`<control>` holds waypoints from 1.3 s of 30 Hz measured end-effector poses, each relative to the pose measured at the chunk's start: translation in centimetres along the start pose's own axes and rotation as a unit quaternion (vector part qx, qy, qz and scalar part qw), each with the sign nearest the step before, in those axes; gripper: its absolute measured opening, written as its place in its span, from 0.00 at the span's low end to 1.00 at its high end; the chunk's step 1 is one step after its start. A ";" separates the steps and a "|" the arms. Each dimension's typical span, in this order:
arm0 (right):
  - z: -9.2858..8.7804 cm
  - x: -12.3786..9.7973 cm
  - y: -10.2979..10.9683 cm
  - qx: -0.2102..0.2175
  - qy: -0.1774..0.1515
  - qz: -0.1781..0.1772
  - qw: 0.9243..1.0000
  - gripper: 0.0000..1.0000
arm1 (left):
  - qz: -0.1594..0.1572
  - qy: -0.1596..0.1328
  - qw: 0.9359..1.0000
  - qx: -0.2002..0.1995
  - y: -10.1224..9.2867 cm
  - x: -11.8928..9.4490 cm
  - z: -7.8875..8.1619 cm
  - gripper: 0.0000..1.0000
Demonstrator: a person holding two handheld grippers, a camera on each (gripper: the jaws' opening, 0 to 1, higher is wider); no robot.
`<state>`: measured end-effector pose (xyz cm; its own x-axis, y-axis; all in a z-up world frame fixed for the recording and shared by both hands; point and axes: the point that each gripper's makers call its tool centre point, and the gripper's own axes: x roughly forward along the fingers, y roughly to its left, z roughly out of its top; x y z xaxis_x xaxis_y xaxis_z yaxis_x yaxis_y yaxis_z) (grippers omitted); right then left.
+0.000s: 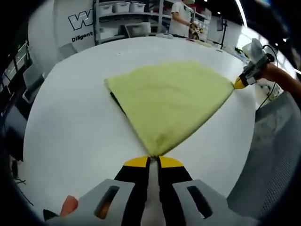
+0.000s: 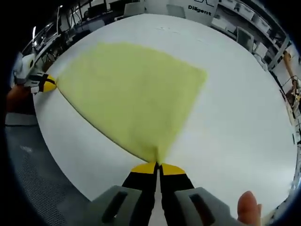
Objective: Fold the garment on the visible template until the final outline fits inside the template.
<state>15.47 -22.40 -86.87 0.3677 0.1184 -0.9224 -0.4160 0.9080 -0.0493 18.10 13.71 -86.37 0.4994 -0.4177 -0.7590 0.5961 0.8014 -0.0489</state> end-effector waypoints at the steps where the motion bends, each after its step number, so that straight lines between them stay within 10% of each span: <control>1: 0.0 -0.1 -0.1 0.001 0.000 -0.001 1.000 0.00 | 0.005 0.012 1.000 -0.006 0.2 -0.1 -0.4 0.05; 13: 0.3 -2.2 -0.8 0.025 -0.028 -0.021 0.999 0.00 | 0.027 -0.027 0.999 -0.035 1.2 -2.5 1.3 0.03; 25: 7.6 -5.4 0.9 0.027 -0.152 -0.057 0.986 0.00 | 0.047 -0.117 0.991 -0.052 -1.6 -2.9 8.1 0.03; 39: 15.4 -10.6 3.5 0.050 -0.350 -0.075 0.932 0.00 | 0.122 -0.251 0.959 -0.053 -2.8 -6.0 15.2 0.04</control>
<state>22.89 -14.30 -71.37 0.8829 0.1883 -0.4302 -0.2495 0.9642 -0.0900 23.00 7.51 -71.82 0.8715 -0.3446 -0.3488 0.3694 0.9293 0.0050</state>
